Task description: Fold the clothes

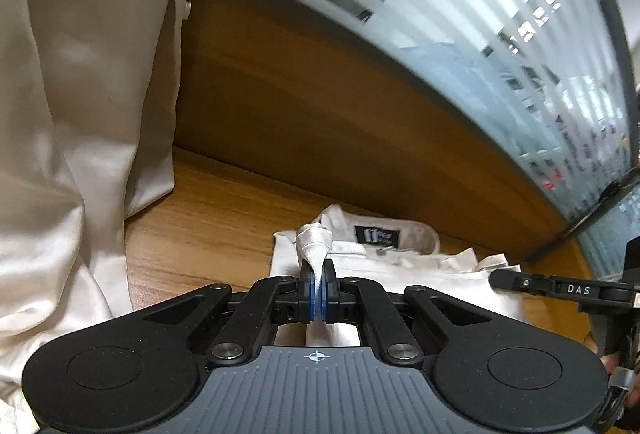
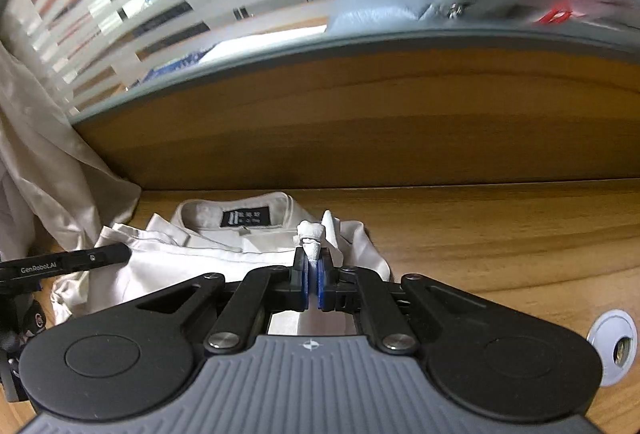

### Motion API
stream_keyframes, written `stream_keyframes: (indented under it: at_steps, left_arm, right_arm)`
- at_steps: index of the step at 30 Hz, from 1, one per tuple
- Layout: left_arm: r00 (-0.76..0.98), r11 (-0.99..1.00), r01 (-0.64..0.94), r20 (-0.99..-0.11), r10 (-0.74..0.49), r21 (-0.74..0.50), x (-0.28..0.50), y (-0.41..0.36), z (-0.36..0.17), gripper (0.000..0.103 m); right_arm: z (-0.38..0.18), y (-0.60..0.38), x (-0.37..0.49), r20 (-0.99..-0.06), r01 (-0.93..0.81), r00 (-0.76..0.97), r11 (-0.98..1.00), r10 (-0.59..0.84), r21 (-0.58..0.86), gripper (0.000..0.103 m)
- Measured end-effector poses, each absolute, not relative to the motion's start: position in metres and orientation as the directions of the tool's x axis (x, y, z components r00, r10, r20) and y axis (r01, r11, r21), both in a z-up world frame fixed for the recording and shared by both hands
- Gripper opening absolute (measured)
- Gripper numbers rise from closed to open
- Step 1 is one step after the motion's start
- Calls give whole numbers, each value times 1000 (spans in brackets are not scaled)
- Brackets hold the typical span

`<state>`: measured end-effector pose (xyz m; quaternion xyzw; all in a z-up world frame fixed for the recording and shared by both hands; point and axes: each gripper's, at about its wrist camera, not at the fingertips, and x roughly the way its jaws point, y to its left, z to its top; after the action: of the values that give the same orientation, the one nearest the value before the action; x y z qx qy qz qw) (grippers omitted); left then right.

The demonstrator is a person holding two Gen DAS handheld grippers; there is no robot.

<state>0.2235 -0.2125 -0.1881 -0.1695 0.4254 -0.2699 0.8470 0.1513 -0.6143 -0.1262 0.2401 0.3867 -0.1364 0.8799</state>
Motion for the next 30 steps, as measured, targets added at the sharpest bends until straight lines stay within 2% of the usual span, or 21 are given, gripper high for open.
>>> stream_keyframes:
  at_steps: [4, 9, 12, 13, 14, 16, 17, 18, 19, 22, 25, 30]
  left_arm:
    - [511, 807, 305, -628, -587, -505, 228, -218, -189, 5]
    - [544, 808, 298, -605, -581, -508, 242, -220, -183, 5]
    - [528, 824, 305, -635, -564, -478, 251, -227, -186, 6]
    - [518, 831, 306, -651, -555, -465, 253, -229, -188, 6]
    - [508, 838, 307, -667, -545, -451, 254, -230, -190, 11]
    - [511, 842, 306, -669, -539, -444, 250, -227, -186, 12]
    - [517, 842, 305, -665, -539, -445, 247, -225, -183, 19]
    - [523, 843, 301, -662, -537, -446, 244, -222, -180, 31]
    - [531, 845, 294, -659, -533, -447, 240, -218, -176, 35]
    - [541, 849, 294, -656, -526, -438, 223, -208, -161, 39]
    - [542, 853, 309, -659, -522, -422, 203, -198, -147, 43]
    - [516, 850, 379, -679, -522, -365, 163, -191, -132, 45]
  right_arm:
    - [-134, -616, 164, -758, 425, 651, 851, -51, 308, 5]
    - [-131, -620, 168, -717, 418, 694, 849, -69, 323, 5]
    - [-137, -625, 180, -733, 414, 677, 856, -62, 310, 5]
    - [-139, -626, 183, -744, 414, 666, 857, -56, 306, 8]
    - [-141, -626, 186, -752, 413, 657, 859, -51, 302, 11]
    - [-141, -626, 187, -754, 411, 654, 862, -53, 297, 26]
    - [-139, -626, 185, -749, 403, 661, 863, -44, 304, 30]
    - [-135, -627, 181, -743, 394, 668, 867, -40, 307, 39]
    - [-130, -627, 175, -738, 387, 674, 871, -42, 303, 48]
    - [-113, -623, 156, -722, 364, 690, 887, -51, 284, 60]
    - [-95, -614, 132, -715, 340, 697, 903, -53, 265, 66]
    - [-78, -590, 91, -720, 277, 694, 930, -20, 242, 67]
